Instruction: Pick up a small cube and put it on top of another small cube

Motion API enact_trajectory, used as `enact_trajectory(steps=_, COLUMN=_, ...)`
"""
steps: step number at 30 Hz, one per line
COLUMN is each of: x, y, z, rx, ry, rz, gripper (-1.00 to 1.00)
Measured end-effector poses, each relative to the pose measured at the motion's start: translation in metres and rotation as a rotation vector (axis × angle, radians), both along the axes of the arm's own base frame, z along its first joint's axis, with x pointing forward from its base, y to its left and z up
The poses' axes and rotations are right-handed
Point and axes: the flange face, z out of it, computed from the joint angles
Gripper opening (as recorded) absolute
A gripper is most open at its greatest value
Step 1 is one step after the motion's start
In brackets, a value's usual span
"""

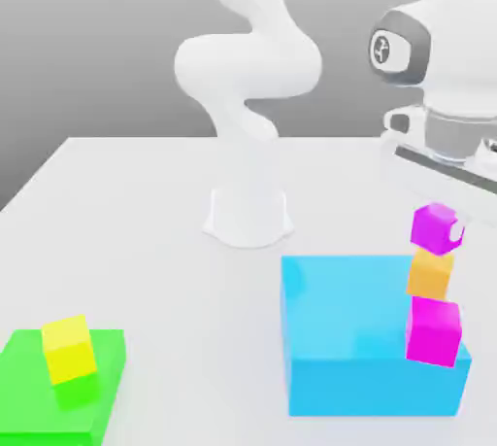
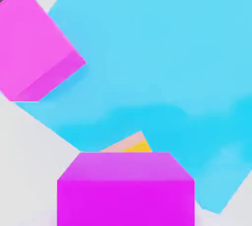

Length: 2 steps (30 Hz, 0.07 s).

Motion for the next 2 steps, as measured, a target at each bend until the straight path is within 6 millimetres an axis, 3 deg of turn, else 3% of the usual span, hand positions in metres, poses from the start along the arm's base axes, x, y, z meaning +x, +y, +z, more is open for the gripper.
enact_trajectory(steps=2, x=0.0000, y=0.0000, z=0.0000, rx=0.000, ry=0.000, rz=0.000, gripper=1.00)
